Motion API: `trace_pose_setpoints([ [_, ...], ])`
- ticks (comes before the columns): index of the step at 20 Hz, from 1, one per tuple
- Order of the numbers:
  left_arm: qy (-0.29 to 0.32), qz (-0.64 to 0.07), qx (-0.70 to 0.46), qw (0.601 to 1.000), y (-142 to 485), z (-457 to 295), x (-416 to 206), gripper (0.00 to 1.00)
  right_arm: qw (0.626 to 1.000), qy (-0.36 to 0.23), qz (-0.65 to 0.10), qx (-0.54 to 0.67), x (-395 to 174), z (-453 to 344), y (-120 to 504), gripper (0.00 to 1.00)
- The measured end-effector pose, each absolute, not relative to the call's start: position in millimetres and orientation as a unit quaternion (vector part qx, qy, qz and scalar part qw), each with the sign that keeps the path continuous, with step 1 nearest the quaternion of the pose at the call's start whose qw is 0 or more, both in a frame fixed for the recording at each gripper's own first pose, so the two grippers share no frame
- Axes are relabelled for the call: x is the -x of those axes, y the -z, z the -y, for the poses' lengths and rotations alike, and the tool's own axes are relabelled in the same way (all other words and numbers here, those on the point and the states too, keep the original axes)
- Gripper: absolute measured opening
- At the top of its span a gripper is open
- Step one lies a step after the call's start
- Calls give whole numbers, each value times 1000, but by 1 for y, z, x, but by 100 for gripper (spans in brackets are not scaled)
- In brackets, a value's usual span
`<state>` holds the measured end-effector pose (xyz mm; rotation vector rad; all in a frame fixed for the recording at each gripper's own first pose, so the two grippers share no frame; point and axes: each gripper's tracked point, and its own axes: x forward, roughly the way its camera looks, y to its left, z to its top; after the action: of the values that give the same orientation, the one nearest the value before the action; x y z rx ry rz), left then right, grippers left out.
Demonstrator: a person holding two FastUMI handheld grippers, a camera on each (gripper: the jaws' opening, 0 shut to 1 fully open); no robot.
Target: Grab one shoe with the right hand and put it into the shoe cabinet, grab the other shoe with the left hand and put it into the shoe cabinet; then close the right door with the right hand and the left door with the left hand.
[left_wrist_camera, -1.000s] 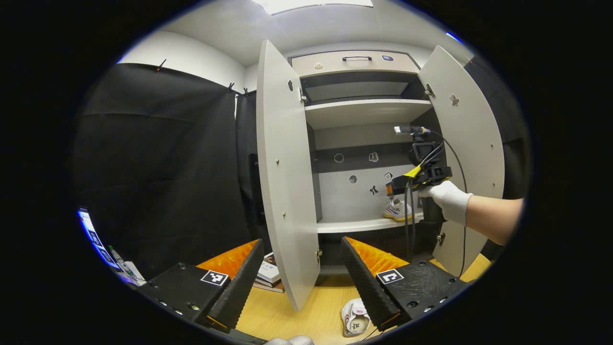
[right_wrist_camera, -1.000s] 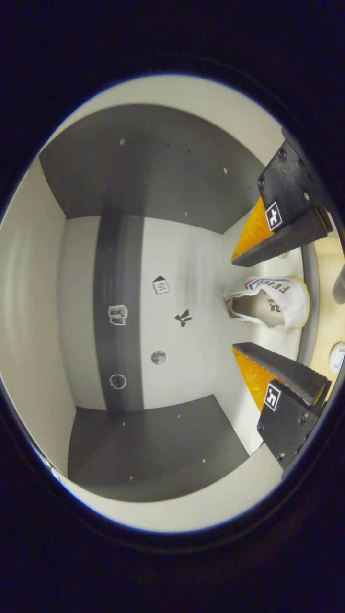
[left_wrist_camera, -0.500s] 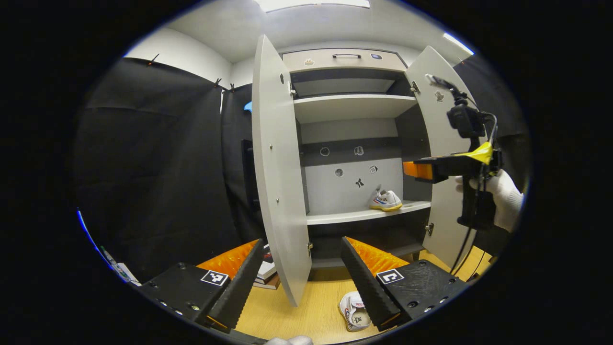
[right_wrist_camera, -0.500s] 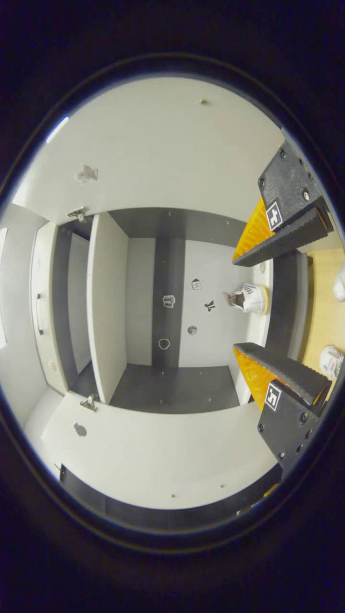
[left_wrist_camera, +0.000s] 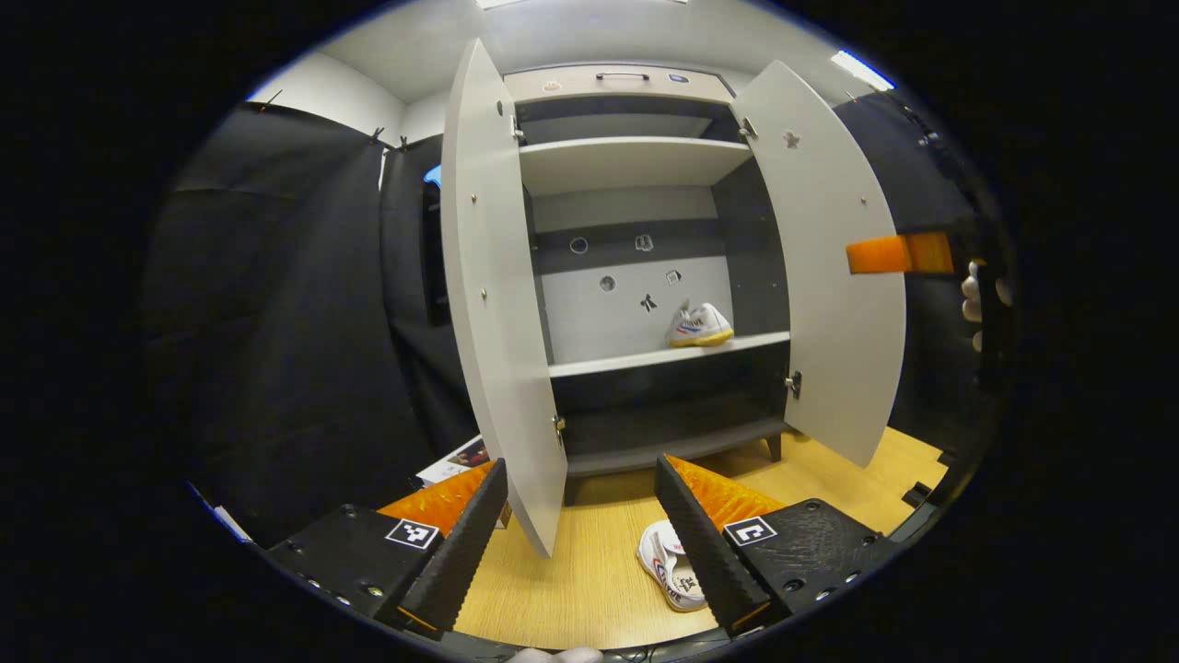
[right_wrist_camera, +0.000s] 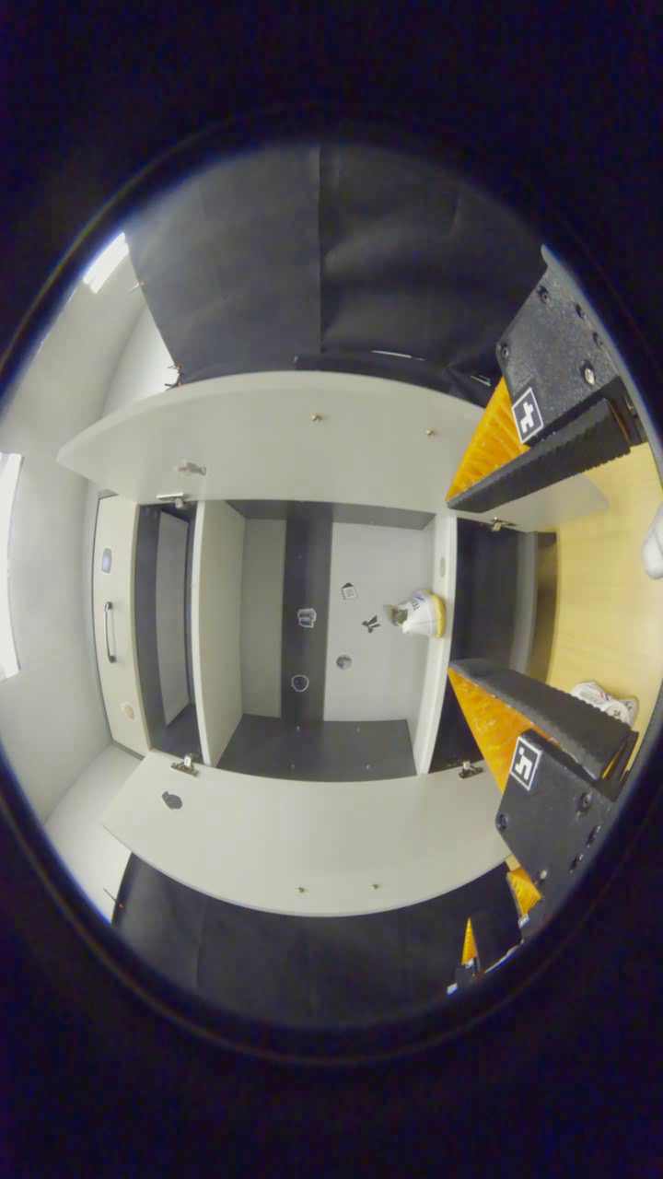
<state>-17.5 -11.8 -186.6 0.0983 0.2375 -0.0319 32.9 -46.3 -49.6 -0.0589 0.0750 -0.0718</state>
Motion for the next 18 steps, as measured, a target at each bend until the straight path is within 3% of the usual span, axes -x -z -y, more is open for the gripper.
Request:
trace_pose_setpoints([
  [9,68,-254,-65,963,364,62,31,97,992,64,-91,51,2,70,71,100],
  [18,74,-307,-99,944,456,80,-28,97,988,55,-122,82,-7,73,83,100],
])
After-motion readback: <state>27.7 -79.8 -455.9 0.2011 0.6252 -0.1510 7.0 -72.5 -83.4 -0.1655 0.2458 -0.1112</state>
